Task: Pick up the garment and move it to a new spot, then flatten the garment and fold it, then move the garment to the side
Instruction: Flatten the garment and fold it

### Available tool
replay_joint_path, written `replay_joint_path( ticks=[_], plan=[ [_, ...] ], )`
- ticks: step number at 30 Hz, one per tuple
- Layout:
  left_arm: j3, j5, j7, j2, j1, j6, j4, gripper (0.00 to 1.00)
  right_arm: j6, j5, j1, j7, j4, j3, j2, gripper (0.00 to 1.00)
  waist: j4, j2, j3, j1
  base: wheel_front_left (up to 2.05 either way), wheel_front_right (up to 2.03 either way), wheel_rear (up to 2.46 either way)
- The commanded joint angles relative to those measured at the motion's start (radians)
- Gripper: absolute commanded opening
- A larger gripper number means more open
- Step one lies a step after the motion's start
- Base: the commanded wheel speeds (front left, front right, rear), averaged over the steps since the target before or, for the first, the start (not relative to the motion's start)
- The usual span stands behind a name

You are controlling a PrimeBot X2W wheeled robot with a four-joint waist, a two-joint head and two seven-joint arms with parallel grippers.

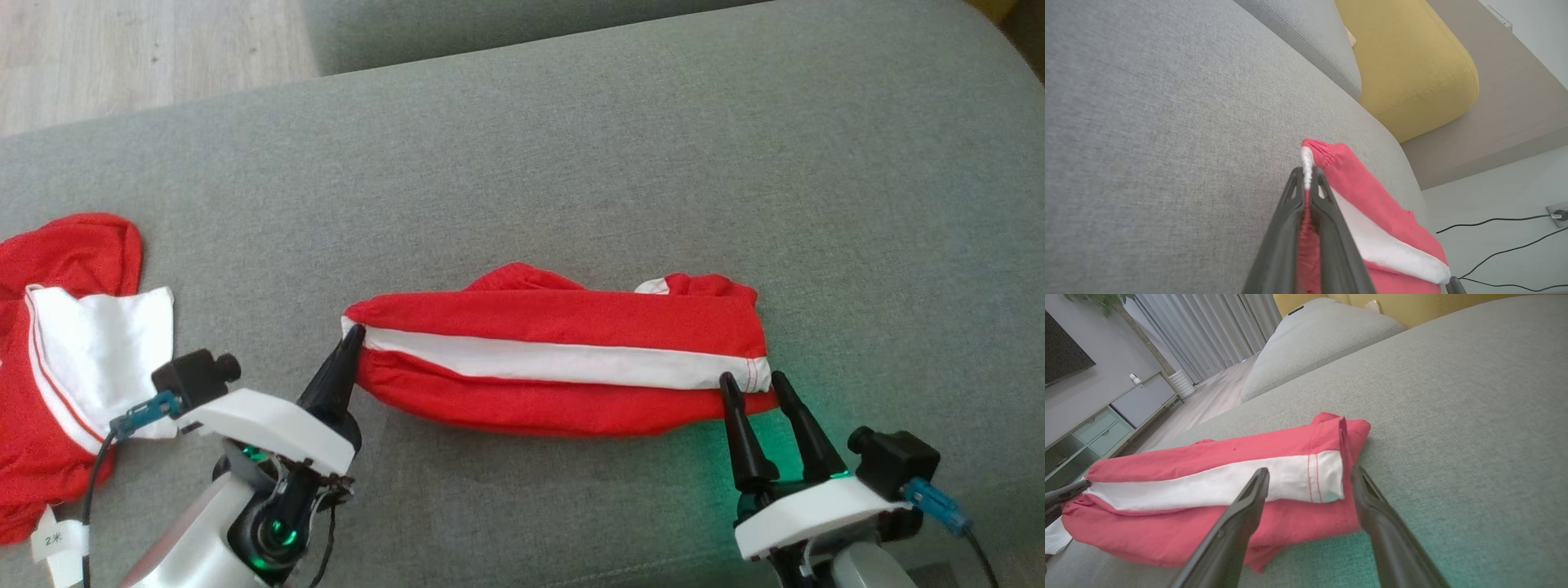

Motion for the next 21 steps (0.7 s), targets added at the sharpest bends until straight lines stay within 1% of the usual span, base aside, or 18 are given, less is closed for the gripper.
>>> replay_joint_path(
  ticks=[1, 2, 3, 4, 6, 7, 10, 13, 17, 21],
  plan=[
    [0.034, 0.011, -0.005, 0.027, -0.039, 0.003, -0.021, 0.00, 0.008, 0.005, -0.034, -0.011, -0.023, 0.025, -0.008, 1.00, 0.001, 0.0000, -0.001, 0.0000, 0.00, 0.00, 0.00],
    [0.033, 0.012, -0.006, 0.026, -0.038, 0.003, -0.020, 0.00, 0.008, 0.008, -0.037, -0.011, -0.021, 0.029, -0.009, 1.00, 0.001, 0.0000, -0.002, 0.0000, 0.00, 0.00, 0.00],
    [0.033, 0.012, -0.006, 0.025, -0.038, 0.002, -0.019, 0.00, 0.008, 0.009, -0.039, -0.011, -0.019, 0.036, -0.011, 0.73, 0.002, 0.0000, -0.003, 0.0000, 0.00, 0.00, 0.00],
    [0.032, 0.012, -0.006, 0.024, -0.038, 0.002, -0.018, 0.00, 0.008, 0.011, -0.041, -0.011, -0.017, 0.043, -0.015, 0.49, 0.002, 0.0000, -0.005, 0.0000, 0.00, 0.00, 0.00],
    [0.031, 0.013, -0.007, 0.023, -0.036, 0.001, -0.016, 0.00, 0.008, 0.015, -0.043, -0.011, -0.012, 0.050, -0.019, 0.21, 0.003, 0.0000, -0.009, 0.0000, 0.00, 0.00, 0.00],
    [0.031, 0.013, -0.007, 0.022, -0.035, 0.001, -0.014, 0.00, 0.008, 0.018, -0.044, -0.011, -0.010, 0.054, -0.021, 0.00, 0.003, 0.0000, -0.012, 0.0000, 0.00, 0.00, 0.00],
    [0.029, 0.014, -0.008, 0.019, -0.031, -0.002, -0.009, 0.00, 0.008, 0.020, -0.041, -0.011, -0.009, 0.063, -0.029, 0.00, 0.003, 0.0000, -0.022, 0.0000, 0.00, 0.00, 0.00],
    [0.027, 0.022, -0.013, 0.020, -0.031, -0.011, -0.009, 0.00, 0.008, 0.015, -0.040, -0.011, -0.037, 0.050, -0.033, 0.00, 0.002, 0.0000, -0.033, 0.0000, 0.00, 0.00, 0.00],
    [0.026, 0.055, -0.019, 0.027, -0.072, -0.029, -0.025, 0.00, 0.008, 0.021, -0.065, -0.011, -0.149, 0.023, -0.031, 0.00, -0.005, 0.0000, -0.039, 0.0000, 0.00, 0.00, 0.00],
    [0.035, 0.090, -0.017, 0.028, -0.179, -0.051, -0.063, 0.00, 0.008, 0.033, -0.169, -0.011, -0.233, 0.002, -0.043, 0.00, -0.024, 0.0000, -0.029, 0.0000, 0.00, 0.00, 0.00]
  ],
)
